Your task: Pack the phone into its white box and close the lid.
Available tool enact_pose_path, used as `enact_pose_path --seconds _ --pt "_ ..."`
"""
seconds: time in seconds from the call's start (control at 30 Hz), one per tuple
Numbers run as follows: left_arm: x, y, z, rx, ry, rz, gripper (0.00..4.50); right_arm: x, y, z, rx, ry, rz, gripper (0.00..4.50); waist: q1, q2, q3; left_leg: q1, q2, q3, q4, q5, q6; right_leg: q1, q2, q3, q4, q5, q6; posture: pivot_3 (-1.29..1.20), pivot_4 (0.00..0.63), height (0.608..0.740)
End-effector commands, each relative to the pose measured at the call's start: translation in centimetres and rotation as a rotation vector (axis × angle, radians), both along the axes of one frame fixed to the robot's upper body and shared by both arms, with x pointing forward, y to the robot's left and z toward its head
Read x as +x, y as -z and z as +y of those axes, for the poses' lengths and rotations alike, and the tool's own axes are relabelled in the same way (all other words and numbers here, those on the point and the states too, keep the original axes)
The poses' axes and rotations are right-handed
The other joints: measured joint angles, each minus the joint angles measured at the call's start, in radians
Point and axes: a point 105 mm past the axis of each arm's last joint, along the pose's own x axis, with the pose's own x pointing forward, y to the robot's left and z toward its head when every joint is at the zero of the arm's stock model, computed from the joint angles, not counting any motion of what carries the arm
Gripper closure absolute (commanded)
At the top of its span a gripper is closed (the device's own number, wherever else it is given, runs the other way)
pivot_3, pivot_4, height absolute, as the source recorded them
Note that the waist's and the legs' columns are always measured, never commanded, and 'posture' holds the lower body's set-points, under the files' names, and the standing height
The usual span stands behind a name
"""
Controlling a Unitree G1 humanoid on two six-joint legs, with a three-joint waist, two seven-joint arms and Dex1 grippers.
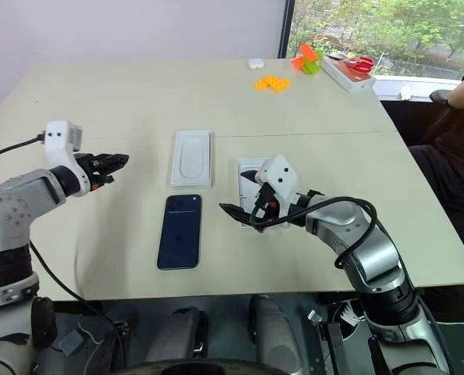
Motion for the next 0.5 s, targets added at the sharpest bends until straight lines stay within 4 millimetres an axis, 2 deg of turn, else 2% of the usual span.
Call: enact_pose_path --seconds 0.03,0.13,0.3,0.4,0.5 --pt "0.3 -1.9 -3.9 0.158 0.165 -0.110 4.44 0.1 -1.1 0.3 0.014 -0.013 -0.054 0.00 0.001 0.000 0.000 0.000 0.000 0.000 0.000 0.000 0.000 0.000 0.000 0.000 0.000 0.000 0.000 0.00 0.150 0.726" --pt "1.8 -0.6 -6.2 0.324 0.196 -0.092 4.44 0.2 -1.1 0.5 0.016 -0.014 -0.061 0.00 -0.001 0.000 0.000 0.000 -0.002 0.000 0.000 0.000 0.000 0.001 -0.002 0.000 -0.002 0.000 0.000 0.00 0.150 0.726" --pt "4.8 0.3 -8.5 0.380 0.074 -0.012 4.44 0.2 -1.2 0.4 0.017 -0.006 -0.068 0.00 -0.003 0.000 0.000 0.000 -0.002 0.000 0.000 0.000 0.000 0.001 -0.001 0.000 -0.001 0.000 0.001 0.00 0.150 0.726" --pt "5.1 0.5 -10.3 0.396 0.087 0.006 4.44 0.1 -1.2 0.4 0.017 -0.005 -0.068 0.00 -0.012 0.000 0.000 0.000 -0.001 0.001 0.000 0.000 0.001 0.000 0.000 0.001 -0.001 0.001 0.001 0.00 0.150 0.726" --pt "5.3 1.3 -11.1 0.424 0.085 0.051 4.44 0.0 -1.1 0.4 0.016 -0.004 -0.067 0.00 -0.009 0.000 0.000 0.000 0.000 0.000 0.000 0.000 0.001 0.000 0.001 0.001 0.000 0.000 0.001 0.00 0.150 0.726"
